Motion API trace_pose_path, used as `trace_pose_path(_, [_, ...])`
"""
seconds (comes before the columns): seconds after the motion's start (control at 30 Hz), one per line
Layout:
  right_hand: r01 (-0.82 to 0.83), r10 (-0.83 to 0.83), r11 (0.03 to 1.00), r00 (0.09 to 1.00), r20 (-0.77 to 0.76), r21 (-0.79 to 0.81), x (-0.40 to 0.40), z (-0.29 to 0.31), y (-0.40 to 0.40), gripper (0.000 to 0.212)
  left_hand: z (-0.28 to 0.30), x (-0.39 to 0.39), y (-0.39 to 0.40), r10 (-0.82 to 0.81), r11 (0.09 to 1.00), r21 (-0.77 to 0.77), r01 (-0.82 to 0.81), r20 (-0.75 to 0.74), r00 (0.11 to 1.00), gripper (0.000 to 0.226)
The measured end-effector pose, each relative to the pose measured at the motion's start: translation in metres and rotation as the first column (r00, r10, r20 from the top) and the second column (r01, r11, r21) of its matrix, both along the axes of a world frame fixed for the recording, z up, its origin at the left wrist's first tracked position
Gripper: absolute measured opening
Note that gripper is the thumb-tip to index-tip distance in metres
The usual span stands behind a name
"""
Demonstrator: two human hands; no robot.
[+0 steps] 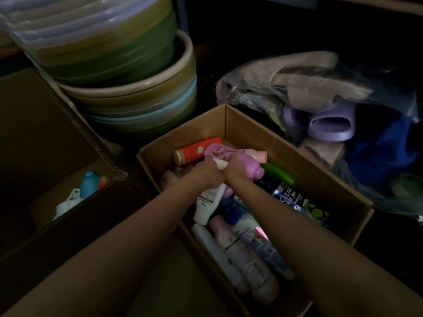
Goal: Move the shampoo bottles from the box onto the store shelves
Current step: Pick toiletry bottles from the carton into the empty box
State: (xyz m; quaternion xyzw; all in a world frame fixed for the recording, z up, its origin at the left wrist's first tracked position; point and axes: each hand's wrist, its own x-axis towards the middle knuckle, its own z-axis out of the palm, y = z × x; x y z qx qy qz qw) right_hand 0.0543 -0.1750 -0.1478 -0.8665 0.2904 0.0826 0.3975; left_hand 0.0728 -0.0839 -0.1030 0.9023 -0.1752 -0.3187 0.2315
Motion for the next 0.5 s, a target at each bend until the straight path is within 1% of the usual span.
trace_pose_path(0.07, [0.079,-0.085,0.988,0.996,0.039,0.134,0.001,0.001,-0.005,0.053,-0.004,0.002,0.003,0.094,0.996,-0.004,-0.094,-0.042,0.995,0.073])
trace_pose_path(0.13, [0.048,-0.067,0.978,0.994,0.089,0.205,0.001,0.010,-0.017,0.039,-0.009,0.001,0.003,0.146,0.989,0.042,-0.144,-0.047,0.988,0.088])
trace_pose_path(0.17, [0.031,-0.068,0.968,0.988,0.140,0.251,0.003,0.014,-0.026,0.036,-0.013,-0.001,0.003,0.151,0.988,0.021,-0.150,-0.044,0.988,0.098])
trace_pose_path(0.23, [0.035,-0.127,0.940,0.959,0.254,0.340,0.005,0.030,-0.041,0.034,-0.024,-0.005,-0.003,0.201,0.972,-0.117,-0.203,-0.031,0.979,0.113])
trace_pose_path(0.27, [0.030,-0.174,0.900,0.940,0.295,0.434,0.006,0.036,-0.049,0.032,-0.028,-0.007,-0.006,0.274,0.942,-0.197,-0.270,-0.007,0.962,0.113])
trace_pose_path(0.3, [0.018,-0.226,0.835,0.922,0.313,0.550,0.010,0.042,-0.057,0.028,-0.030,-0.007,-0.009,0.347,0.910,-0.251,-0.330,0.026,0.938,0.108])
trace_pose_path(0.33, [0.005,-0.266,0.769,0.912,0.313,0.640,0.013,0.046,-0.062,0.020,-0.027,-0.005,-0.014,0.410,0.880,-0.279,-0.384,0.040,0.911,0.097])
trace_pose_path(0.37, [-0.001,-0.285,0.739,0.906,0.313,0.674,0.016,0.044,-0.066,0.012,-0.020,-0.002,-0.019,0.462,0.851,-0.295,-0.435,0.025,0.886,0.087])
trace_pose_path(0.4, [0.025,-0.269,0.789,0.913,0.308,0.614,0.019,0.036,-0.071,0.011,-0.014,0.002,-0.025,0.510,0.805,-0.329,-0.493,-0.039,0.859,0.081])
trace_pose_path(0.43, [0.019,-0.155,0.904,0.946,0.285,0.427,0.022,0.026,-0.077,0.018,-0.003,0.009,-0.031,0.560,0.735,-0.369,-0.568,-0.142,0.816,0.080])
trace_pose_path(0.47, [-0.084,0.047,0.976,0.982,0.184,0.201,0.021,0.012,-0.078,0.032,0.004,0.019,-0.034,0.598,0.644,-0.401,-0.651,-0.267,0.756,0.082])
trace_pose_path(0.5, [-0.241,0.241,0.970,0.970,0.013,0.007,0.018,-0.001,-0.075,0.053,0.013,0.027,-0.036,0.605,0.571,-0.412,-0.710,-0.373,0.703,0.084])
